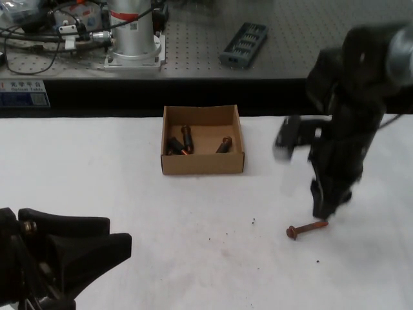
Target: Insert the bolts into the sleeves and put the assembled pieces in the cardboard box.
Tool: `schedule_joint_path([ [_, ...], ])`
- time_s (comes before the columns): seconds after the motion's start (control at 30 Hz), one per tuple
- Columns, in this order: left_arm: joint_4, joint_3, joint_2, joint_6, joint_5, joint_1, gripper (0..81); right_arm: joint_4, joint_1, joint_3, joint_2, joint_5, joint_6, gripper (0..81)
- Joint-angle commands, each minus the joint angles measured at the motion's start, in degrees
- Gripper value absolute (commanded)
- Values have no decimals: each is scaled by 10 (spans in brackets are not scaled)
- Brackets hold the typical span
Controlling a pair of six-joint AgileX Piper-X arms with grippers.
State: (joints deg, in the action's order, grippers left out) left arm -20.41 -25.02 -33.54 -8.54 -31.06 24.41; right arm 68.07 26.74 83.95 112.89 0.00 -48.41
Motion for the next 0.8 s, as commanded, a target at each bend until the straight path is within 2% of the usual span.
schedule_joint_path([
  [0.0,9,-9,2,-5,-10,3,304,-27,2,-19,-4,14,-19,348],
  [0.37,8,-9,2,-6,-18,3,304,-134,45,-59,-4,16,-44,348],
  [0.77,8,-9,2,-44,-53,3,304,-155,41,-59,5,16,-57,348],
])
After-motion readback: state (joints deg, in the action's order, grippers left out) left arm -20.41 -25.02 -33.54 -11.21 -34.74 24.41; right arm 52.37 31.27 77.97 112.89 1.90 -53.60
